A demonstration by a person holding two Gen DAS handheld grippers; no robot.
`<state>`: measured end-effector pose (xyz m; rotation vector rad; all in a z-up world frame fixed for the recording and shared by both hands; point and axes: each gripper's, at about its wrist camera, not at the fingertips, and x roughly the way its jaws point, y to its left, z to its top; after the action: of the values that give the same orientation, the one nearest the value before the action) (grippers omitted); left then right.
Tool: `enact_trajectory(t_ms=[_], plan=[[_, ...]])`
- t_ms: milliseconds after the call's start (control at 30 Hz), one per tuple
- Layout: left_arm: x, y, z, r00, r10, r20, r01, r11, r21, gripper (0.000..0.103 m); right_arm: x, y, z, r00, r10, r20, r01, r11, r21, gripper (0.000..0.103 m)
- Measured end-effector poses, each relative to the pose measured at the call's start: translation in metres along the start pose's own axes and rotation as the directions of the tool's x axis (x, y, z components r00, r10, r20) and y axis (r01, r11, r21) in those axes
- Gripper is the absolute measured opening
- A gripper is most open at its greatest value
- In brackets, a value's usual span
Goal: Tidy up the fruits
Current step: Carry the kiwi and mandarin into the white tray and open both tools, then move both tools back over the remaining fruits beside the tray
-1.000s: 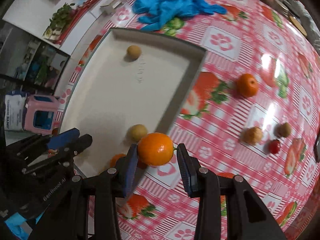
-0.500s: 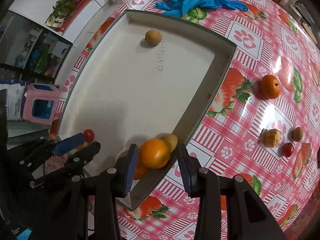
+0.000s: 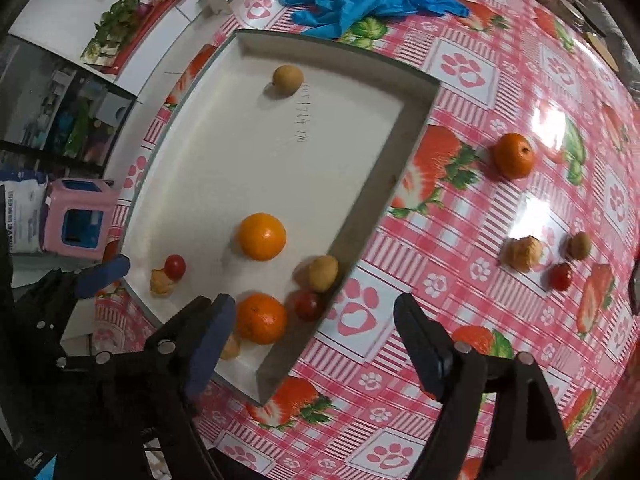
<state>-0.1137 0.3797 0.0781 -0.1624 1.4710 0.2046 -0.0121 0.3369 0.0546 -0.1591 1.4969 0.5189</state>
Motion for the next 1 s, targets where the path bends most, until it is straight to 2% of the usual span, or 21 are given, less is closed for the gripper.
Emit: enact_trajectory(t_ms=[167, 233, 300, 667, 1000], plan=[[-0.005, -0.012, 0.0, 1.0, -0.001, 0.005, 0.001, 1.0, 0.023, 0.088, -0.007, -0.02, -0.005, 0.999, -0.042, 0.016, 0.041, 0.998, 0.043, 0.088], [-0.008, -0.018, 0.001, 1.0, -0.002, 0.008, 0.002, 0.999, 0.036, 0.088, -0.01, -0.028, -0.007, 0.998, -0.06, 0.025, 0.058, 0.996, 0.064, 0.099], [-0.01, -0.026, 0.003, 1.0, -0.003, 0.012, 0.003, 0.999, 0.047, 0.088, -0.013, -0.04, -0.009, 0.997, -0.066, 0.034, 0.063, 0.994, 0.088, 0.103], [-0.033, -0.078, 0.019, 0.998, -0.047, 0.039, 0.041, 0.989, 0.139, 0.088, -0.028, -0.123, -0.036, 0.991, -0.124, 0.041, 0.109, 0.958, 0.267, 0.103], [-0.051, -0.141, 0.047, 0.995, -0.081, 0.064, 0.063, 0.968, 0.245, 0.088, -0.022, -0.199, -0.084, 0.993, -0.102, -0.055, 0.116, 0.884, 0.452, 0.103]])
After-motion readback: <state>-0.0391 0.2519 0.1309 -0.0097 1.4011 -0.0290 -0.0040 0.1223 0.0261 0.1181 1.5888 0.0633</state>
